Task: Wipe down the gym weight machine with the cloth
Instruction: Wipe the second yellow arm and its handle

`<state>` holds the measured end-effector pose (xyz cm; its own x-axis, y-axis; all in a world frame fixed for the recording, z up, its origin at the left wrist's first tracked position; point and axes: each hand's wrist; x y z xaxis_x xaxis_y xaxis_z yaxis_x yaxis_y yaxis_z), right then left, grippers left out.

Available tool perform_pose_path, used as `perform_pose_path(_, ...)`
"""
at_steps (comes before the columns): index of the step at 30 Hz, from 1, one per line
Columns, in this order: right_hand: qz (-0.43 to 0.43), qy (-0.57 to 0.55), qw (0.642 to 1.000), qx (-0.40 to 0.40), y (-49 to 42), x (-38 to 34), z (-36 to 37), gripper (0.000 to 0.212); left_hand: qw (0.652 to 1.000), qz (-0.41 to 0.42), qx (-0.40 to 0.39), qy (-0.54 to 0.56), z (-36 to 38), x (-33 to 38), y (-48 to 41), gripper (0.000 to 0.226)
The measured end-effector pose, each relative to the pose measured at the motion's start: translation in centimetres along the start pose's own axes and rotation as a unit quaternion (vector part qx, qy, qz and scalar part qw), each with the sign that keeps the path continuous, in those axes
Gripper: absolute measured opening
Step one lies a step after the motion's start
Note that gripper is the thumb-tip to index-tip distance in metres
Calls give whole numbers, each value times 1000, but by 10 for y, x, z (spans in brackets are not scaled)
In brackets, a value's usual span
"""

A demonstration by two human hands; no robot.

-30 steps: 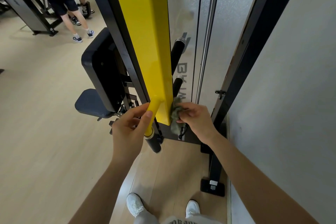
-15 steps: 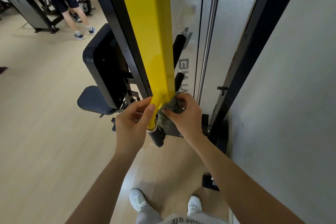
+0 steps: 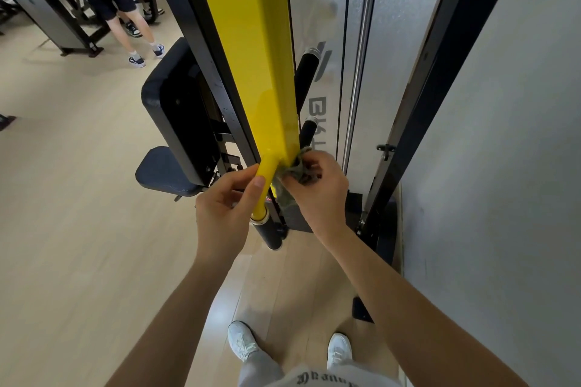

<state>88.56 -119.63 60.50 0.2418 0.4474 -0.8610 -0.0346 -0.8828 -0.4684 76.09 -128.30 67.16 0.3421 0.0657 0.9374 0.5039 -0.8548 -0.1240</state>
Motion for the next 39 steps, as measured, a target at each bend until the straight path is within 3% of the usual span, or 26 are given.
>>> perform_pose_path(4, -36, 0, 999, 1, -5, -3, 2, 47, 1000, 2, -3, 2, 0, 0, -1, 27)
perform_pose_path(9, 79, 53, 991, -98, 12, 40, 12, 50, 1000, -3, -6, 18, 2, 2, -3, 33)
perform_pose_path(13, 121, 104, 974, -163, 24, 62, 8, 24, 999, -13, -24, 23, 3, 1, -6, 22)
perform_pose_path(18, 132, 157, 971, -119, 33, 57, -21, 5, 996, 0, -73, 48, 0, -6, -12, 32)
perform_pose_path(22, 163, 57, 985, -17, 34, 4, -50, 18, 989, -5, -138, 61, -3, -5, -17, 34)
perform_pose_path(26, 101, -20, 993, 49, 29, -65, -56, 28, 974, -12, -209, 90, -13, -8, -27, 28)
perform_pose_path(30, 44, -40, 998, 1, 31, -95, -30, 30, 948, 4, -299, 110, -24, -18, -36, 32)
perform_pose_path(34, -41, 47, 998, 2, 53, -90, -14, 26, 929, 34, -351, 113, -34, -30, -41, 45)
perform_pose_path(39, -41, 179, 983, -26, 82, -89, -15, 30, 920, 46, -371, 115, -41, -43, -47, 49)
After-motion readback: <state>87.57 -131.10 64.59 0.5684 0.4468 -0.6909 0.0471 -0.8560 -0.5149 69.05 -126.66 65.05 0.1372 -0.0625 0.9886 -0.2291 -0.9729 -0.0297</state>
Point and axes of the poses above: each hand's wrist, its own y-axis away from the middle knuckle, its own z-axis out of the palm, x = y × z, and after that the axes turned 8 degrees about -z, right-handed
